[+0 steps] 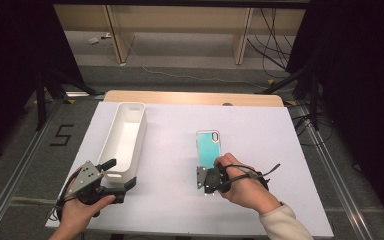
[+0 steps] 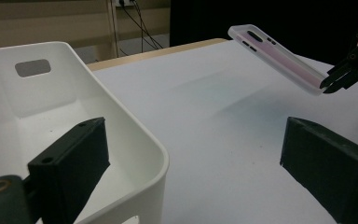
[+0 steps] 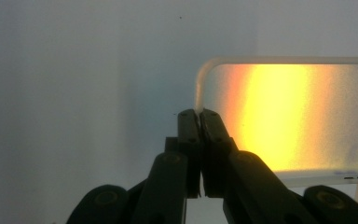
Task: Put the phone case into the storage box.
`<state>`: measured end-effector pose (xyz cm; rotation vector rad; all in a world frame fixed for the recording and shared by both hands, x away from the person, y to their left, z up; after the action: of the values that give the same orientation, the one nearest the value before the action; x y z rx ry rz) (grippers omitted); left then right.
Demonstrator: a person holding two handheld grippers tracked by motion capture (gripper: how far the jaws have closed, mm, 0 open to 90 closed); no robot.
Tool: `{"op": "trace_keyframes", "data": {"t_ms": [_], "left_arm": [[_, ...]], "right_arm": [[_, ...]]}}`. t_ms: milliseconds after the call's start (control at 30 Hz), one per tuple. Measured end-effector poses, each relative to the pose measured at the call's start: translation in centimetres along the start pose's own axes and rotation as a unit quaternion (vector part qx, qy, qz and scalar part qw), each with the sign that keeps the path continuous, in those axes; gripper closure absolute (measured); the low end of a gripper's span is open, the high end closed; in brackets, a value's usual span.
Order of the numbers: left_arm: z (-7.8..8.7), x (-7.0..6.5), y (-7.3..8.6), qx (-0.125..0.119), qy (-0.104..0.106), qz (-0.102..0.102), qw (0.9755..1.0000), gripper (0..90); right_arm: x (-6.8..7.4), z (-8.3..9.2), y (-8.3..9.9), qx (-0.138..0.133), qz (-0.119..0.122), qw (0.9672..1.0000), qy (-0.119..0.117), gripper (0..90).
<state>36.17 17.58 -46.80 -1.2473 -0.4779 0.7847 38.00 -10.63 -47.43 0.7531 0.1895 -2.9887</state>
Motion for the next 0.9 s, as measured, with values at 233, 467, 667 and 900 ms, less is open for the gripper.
{"op": "trace_keyframes", "data": {"t_ms": [233, 467, 667, 900], "left_arm": [[-0.2, -0.1, 0.0, 0.001, -0.002, -0.001, 1.0, 7.3], [-0.2, -0.1, -0.2, 0.001, -0.005, -0.003, 1.0, 8.0], [-0.3, 0.1, -0.4, 0.0, -0.009, -0.006, 0.9999, 9.4], [-0.9, 0.0, -1.1, 0.008, -0.021, -0.015, 0.9996, 12.2]], "right_arm": [[-0.1, 0.0, -0.4, -0.006, 0.006, 0.9999, 0.009, 88.8], [-0.2, -0.3, -0.9, -0.015, 0.014, 0.9996, 0.018, 88.8], [0.1, -0.6, -1.3, -0.013, 0.003, 0.9997, 0.019, 88.7], [0.0, -0.9, -1.4, -0.015, 0.007, 0.9996, 0.023, 88.7]]}}
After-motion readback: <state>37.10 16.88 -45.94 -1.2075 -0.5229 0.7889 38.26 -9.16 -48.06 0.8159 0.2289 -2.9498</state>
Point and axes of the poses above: each handheld gripper's, and its own axes: z roughly backward along the jaws, y roughly out of its underside, x roughly to its left, the point moved 8 cm from there along -z, roughly forward along the jaws, and after that the axes turned 2 degrees about y, right-handed, at the moved point
